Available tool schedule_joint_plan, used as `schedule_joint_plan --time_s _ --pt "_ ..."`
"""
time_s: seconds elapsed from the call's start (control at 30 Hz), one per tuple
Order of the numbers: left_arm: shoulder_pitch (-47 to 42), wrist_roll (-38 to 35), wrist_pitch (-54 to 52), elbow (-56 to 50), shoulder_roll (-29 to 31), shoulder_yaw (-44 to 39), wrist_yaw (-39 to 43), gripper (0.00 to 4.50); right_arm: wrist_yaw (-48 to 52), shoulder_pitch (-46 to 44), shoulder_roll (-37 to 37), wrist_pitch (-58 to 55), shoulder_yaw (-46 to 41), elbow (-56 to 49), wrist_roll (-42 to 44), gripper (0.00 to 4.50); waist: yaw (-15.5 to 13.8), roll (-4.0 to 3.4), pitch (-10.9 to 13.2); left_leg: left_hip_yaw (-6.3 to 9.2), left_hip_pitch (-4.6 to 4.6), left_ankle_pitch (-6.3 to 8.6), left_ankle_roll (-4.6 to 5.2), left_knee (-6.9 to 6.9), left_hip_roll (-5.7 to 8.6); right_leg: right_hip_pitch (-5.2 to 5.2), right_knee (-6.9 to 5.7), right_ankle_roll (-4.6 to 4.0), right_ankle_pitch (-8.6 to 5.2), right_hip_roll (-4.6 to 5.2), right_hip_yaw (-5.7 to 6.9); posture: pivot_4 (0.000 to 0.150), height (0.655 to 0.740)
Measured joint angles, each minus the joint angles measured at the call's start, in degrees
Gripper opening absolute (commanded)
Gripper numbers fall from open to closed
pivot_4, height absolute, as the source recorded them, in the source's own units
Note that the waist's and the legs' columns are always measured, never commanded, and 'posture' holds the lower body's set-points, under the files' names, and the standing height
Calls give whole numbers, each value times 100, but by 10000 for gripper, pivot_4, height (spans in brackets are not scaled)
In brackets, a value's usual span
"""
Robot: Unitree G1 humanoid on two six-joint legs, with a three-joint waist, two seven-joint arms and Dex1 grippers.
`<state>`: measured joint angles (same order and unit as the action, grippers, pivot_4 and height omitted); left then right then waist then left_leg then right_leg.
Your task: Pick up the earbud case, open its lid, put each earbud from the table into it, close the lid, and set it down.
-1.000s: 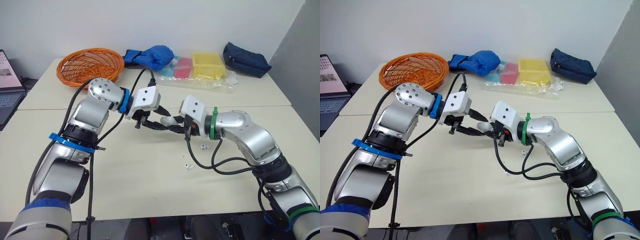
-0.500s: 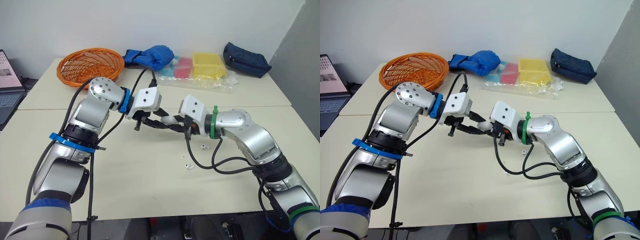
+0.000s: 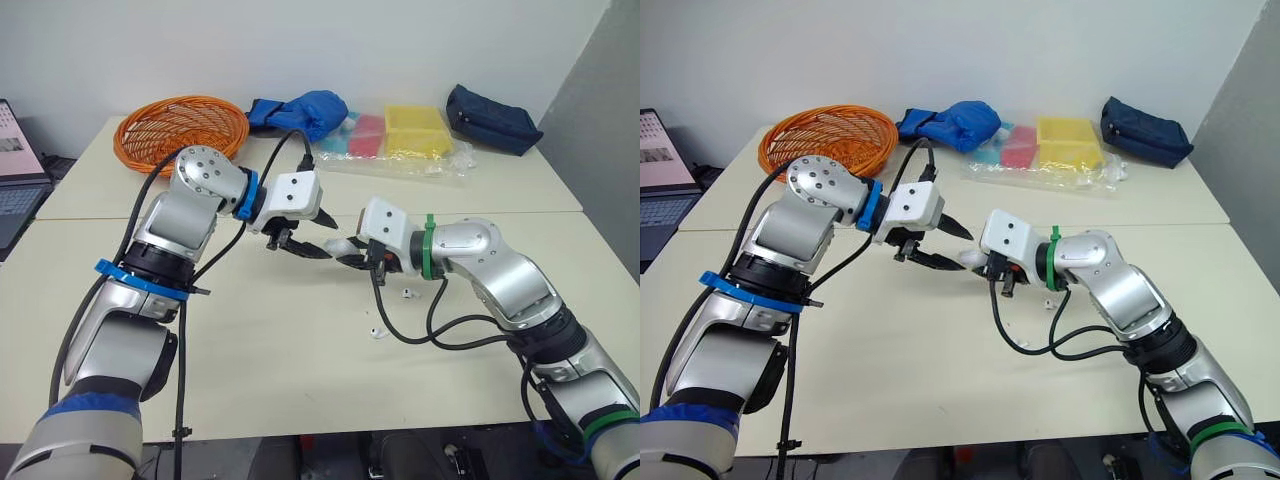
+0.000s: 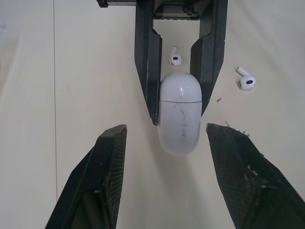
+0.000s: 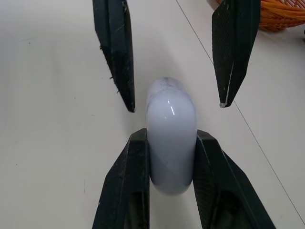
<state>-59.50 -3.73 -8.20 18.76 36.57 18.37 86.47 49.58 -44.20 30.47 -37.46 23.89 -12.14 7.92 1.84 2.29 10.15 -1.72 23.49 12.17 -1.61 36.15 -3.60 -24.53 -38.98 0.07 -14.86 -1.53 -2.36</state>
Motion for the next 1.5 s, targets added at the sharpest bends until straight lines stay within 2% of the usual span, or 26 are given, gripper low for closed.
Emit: schedule_joint_plan --time_s 0.7,0.8,0.93,0.97,1.5 --pt "-14 250 -269 -139 -1 18 -37 27257 13 -3 -167 -131 0 -12 -239 7976 3 0 0 0 -1 0 0 2 -1 0 -3 0 0 0 -2 1500 7400" --pt "76 250 -319 -251 -1 51 -37 21481 12 -26 -191 -153 0 -9 -262 7976 3 0 0 1 0 0 0 2 -2 0 -3 -1 0 0 -1 1500 7400" --pt "90 255 -386 -309 22 86 -5 8897 -2 -70 -227 -171 -1 14 -281 7976 3 0 0 1 -1 0 0 3 -1 0 -4 -1 0 0 -2 1500 7400" --pt "97 259 -384 -325 30 95 -3 7137 7 -77 -227 -178 -1 32 -278 7976 3 0 0 1 -1 0 0 3 -1 0 -4 -1 0 0 -1 1500 7400" --pt "144 262 -373 -383 73 95 24 7121 23 -78 -292 -200 -1 67 -277 7976 3 0 0 1 -1 0 0 5 -1 0 -6 -1 1 0 -2 1500 7400"
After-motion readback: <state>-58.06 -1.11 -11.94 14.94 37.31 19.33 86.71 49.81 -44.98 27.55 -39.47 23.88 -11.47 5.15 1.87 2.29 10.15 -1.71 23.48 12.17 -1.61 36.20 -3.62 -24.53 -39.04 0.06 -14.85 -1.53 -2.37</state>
